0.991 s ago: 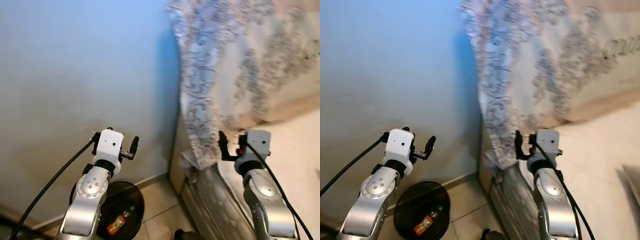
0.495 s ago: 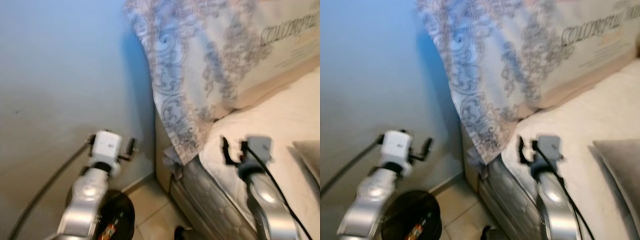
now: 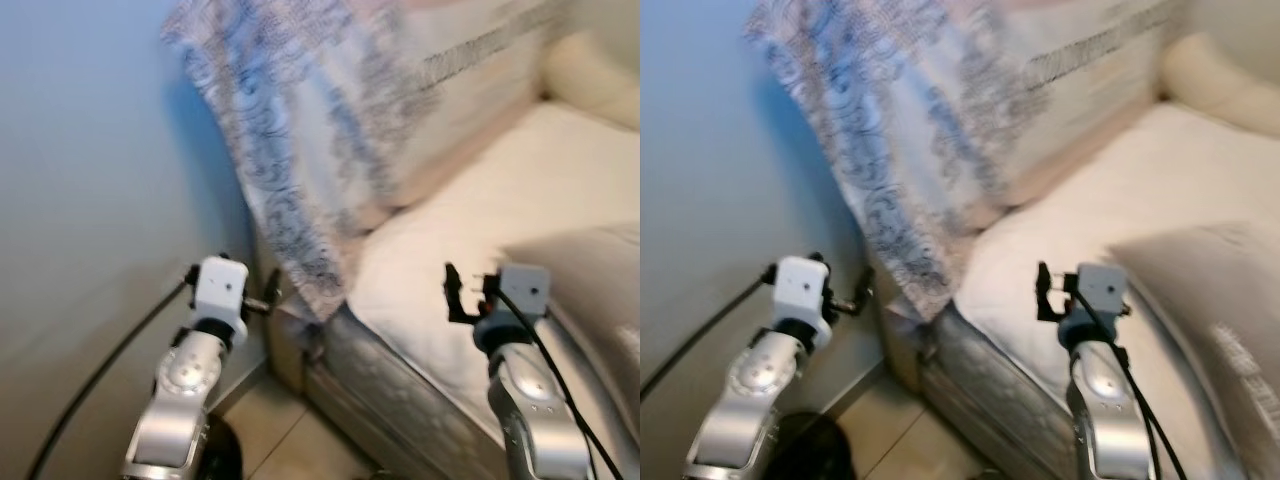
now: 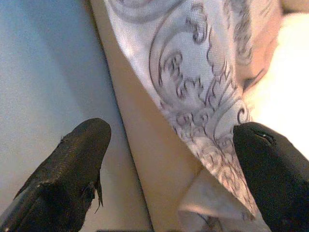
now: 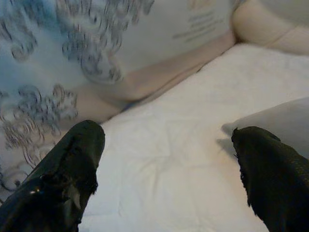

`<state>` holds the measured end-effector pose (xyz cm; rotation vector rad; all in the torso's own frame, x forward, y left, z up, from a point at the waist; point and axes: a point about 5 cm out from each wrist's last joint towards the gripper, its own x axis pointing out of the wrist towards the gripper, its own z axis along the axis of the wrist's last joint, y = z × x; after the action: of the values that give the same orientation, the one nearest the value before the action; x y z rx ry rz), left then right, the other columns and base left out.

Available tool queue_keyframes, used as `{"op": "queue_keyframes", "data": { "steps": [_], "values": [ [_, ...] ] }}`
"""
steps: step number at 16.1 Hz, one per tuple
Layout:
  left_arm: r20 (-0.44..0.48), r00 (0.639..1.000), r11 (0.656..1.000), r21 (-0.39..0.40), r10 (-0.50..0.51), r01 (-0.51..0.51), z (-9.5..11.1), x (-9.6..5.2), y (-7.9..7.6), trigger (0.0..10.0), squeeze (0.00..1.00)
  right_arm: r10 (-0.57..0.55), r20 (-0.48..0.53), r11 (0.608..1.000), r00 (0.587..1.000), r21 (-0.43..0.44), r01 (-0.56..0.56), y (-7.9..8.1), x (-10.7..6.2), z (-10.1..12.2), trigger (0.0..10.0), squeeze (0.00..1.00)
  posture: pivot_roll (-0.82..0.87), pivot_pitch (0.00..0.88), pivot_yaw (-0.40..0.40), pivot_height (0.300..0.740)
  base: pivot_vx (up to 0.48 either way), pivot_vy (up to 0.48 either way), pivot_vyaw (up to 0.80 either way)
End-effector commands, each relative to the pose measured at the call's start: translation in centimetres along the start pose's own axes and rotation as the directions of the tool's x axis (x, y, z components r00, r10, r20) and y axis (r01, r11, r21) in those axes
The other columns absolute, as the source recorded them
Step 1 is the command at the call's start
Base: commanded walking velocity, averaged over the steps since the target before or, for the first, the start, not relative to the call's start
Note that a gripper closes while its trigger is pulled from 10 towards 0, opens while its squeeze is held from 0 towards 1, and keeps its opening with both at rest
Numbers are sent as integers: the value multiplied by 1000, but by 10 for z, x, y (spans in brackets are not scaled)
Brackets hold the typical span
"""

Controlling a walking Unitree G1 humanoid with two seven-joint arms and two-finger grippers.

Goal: Clean up the room

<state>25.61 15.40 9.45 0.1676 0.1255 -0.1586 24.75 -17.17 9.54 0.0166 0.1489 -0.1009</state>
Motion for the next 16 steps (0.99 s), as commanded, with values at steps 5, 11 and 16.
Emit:
{"op": "queue_keyframes", "data": {
  "steps": [5, 11, 16],
  "values": [
    [0, 1000, 998, -55, -26, 26, 6, 4, -3, 10000, 0, -7, 19, 1000, 1000, -28, 7, 0, 4, 5, 10000, 1000, 3, 0, 21, 740, 0, 0, -746],
    [34, 999, 1000, 8, 0, 0, 5, 8, 0, 10000, 0, -9, 21, 999, 1000, -31, 9, -1, 7, 5, 10000, 1000, 6, 0, 14, 740, 0, 0, -735],
    [64, 998, 1000, -12, 11, -10, 10, 12, 5, 10000, 0, -12, -9, 998, 1000, -55, 12, -3, 11, 0, 10000, 1000, 11, 0, 14, 740, 0, 0, -720]
  ]
}}
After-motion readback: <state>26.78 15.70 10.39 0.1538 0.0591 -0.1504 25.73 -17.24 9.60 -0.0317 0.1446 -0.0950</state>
